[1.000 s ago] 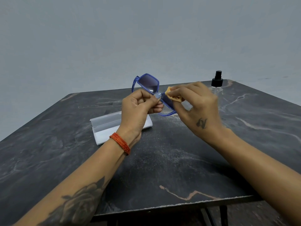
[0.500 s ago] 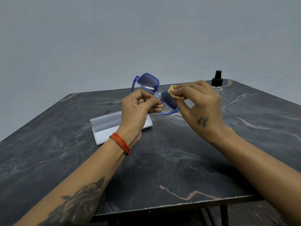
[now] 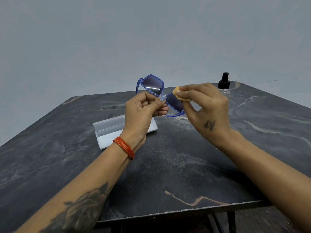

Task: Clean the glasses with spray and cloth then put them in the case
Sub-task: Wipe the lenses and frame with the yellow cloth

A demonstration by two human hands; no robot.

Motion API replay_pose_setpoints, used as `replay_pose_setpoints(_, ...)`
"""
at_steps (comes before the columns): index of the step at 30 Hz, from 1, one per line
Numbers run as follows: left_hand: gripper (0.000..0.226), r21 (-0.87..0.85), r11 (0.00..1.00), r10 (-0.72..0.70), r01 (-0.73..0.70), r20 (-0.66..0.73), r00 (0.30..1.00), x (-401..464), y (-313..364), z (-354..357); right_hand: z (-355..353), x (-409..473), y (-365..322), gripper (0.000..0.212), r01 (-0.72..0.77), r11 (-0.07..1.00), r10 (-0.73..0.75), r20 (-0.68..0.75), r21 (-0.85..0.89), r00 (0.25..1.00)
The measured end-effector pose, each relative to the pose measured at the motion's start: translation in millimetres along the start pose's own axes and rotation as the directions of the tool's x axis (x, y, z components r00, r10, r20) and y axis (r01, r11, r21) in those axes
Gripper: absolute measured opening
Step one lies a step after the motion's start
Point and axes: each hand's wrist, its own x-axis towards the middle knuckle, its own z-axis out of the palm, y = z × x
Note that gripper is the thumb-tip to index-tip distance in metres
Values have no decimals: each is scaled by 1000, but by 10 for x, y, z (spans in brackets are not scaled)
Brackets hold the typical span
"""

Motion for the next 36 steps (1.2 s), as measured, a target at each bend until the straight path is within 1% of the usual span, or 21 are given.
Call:
replay_pose_setpoints(3, 15, 3, 1000, 5, -5, 1, 1000, -4, 7, -4, -3, -15, -15, 13, -14, 1000, 13, 8, 9, 1000)
replay_pose_setpoints(9, 14, 24, 1000, 15, -15, -6, 1000, -4, -12, 3, 17, -27, -62, 11, 71, 989, -81, 72, 131, 994)
replay_pose_setpoints(21, 19, 28, 1000, 12, -11, -27, 1000, -3, -18, -9, -6, 0, -43, 15, 85, 970, -105, 76, 230, 992)
replay_pose_setpoints(30, 13, -8, 1000, 5, -6, -56, 998, 31, -11, -32, -42, 27, -15, 22, 50, 976, -73, 102, 211, 992)
replay_pose_setpoints(36, 12, -17, 1000, 6, -7, -63, 998, 51, -23, -41, -62, 38, -7, 18, 57, 985, -77, 122, 164, 990)
